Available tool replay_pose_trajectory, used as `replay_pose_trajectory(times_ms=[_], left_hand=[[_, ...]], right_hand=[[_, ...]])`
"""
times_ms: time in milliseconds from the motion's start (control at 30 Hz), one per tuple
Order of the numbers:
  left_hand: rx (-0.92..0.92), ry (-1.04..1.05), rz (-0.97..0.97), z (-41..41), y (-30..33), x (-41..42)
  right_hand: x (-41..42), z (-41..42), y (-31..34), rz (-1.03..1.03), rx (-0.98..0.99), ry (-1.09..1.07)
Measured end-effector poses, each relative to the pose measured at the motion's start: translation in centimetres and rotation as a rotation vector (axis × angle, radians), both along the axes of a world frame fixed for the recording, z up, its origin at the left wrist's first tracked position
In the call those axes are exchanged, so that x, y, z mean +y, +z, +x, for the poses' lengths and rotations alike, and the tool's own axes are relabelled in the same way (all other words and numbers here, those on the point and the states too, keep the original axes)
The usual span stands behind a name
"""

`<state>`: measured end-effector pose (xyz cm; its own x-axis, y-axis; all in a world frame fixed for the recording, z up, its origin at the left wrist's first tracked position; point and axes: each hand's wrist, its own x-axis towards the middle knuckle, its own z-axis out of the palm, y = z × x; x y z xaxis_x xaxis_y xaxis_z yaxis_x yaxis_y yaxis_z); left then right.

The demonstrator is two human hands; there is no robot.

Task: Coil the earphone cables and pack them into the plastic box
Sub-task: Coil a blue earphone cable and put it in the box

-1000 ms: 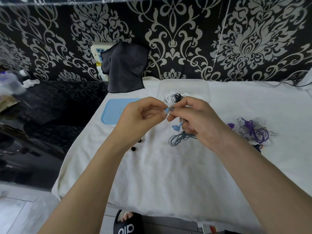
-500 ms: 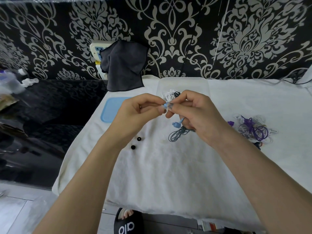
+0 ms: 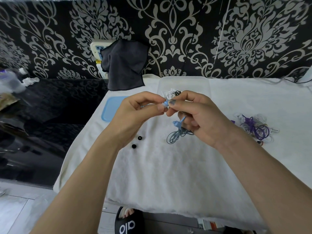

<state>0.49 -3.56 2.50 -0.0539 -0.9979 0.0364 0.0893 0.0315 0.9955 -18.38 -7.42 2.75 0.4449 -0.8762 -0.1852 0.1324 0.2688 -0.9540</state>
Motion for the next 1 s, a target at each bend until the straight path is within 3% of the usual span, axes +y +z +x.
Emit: replay_pose_trajectory(times_ms=[433, 1000], left_hand=[[-0.172, 0.076, -0.170, -0.40, 0.96, 0.57], [-0.149, 0.105, -0.151, -0.60, 0.84, 0.43]], right_hand=[[0.63, 0.35, 0.27, -0.007, -0.041, -0.050], [0.70, 0.49, 0.39, -0.068, -0.028, -0.085]])
